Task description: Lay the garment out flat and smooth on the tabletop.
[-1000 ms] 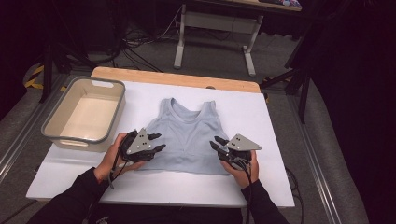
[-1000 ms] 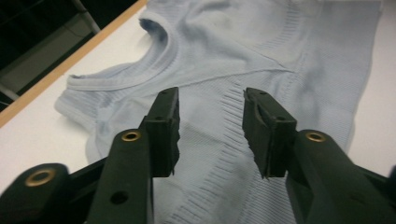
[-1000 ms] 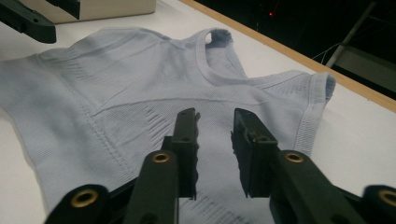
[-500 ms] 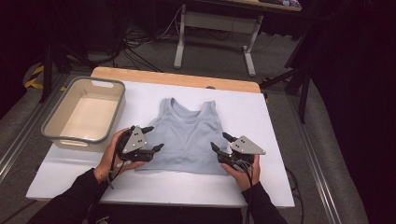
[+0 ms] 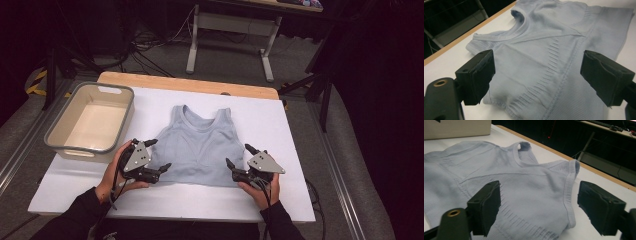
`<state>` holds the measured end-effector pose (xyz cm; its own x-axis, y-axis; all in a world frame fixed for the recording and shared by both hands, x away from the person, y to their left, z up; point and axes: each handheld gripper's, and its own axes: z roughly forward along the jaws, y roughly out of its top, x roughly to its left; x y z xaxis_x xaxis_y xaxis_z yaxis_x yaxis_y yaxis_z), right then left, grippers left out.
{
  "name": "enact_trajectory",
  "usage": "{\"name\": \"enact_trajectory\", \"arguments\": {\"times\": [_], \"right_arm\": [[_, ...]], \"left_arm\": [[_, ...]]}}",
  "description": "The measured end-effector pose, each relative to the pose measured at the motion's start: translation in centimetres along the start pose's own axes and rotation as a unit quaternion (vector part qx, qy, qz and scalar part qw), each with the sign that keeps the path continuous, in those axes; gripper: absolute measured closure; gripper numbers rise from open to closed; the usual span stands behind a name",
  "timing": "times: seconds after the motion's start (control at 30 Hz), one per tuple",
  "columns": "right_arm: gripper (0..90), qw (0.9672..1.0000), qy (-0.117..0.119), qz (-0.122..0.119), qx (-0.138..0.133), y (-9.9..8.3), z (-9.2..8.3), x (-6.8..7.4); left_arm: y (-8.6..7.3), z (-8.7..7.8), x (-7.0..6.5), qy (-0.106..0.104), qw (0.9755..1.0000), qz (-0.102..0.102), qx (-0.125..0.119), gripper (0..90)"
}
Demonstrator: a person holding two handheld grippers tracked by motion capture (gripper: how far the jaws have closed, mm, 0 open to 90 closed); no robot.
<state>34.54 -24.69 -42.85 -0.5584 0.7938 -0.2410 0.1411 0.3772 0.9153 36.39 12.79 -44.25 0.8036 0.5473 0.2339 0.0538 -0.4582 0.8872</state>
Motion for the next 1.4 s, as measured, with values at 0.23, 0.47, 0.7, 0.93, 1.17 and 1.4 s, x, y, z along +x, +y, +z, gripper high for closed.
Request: {"name": "enact_trajectory", "arguments": {"times": [0.23, 0.47, 0.7, 0.93, 1.17, 1.4], "right_arm": [[16.0, 0.9999, -0.004, 0.006, -0.007, -0.3, -0.6, -0.1], [13.7, 0.9998, -0.012, 0.01, -0.008, -0.8, -1.1, -0.1], [13.6, 0.9998, -0.019, 0.004, -0.004, -0.9, -0.9, -0.1], [13.5, 0.9997, -0.023, 0.003, -0.004, -0.9, -0.5, -0.1], [13.6, 0.9998, -0.015, 0.004, -0.012, -0.5, -0.1, 0.0], [12.0, 0.9998, -0.011, 0.01, -0.011, -0.4, 0.4, 0.0]], "left_arm": [[-0.6, -0.9, 0.0, 0.0, 1.0, -0.007, -0.003, 11.1], [-1.3, -1.6, -0.1, 0.002, 0.9998, -0.017, -0.001, 10.0], [-1.8, -2.2, -0.1, 0.008, 0.9998, -0.018, 0.006, 9.1], [-2.1, -2.4, -0.2, 0.014, 0.9996, -0.02, 0.011, 8.3], [-2.3, -2.8, -0.2, 0.017, 0.9994, -0.027, 0.013, 10.4], [-2.5, -3.1, -0.3, 0.016, 0.9994, -0.027, 0.012, 9.8]]}}
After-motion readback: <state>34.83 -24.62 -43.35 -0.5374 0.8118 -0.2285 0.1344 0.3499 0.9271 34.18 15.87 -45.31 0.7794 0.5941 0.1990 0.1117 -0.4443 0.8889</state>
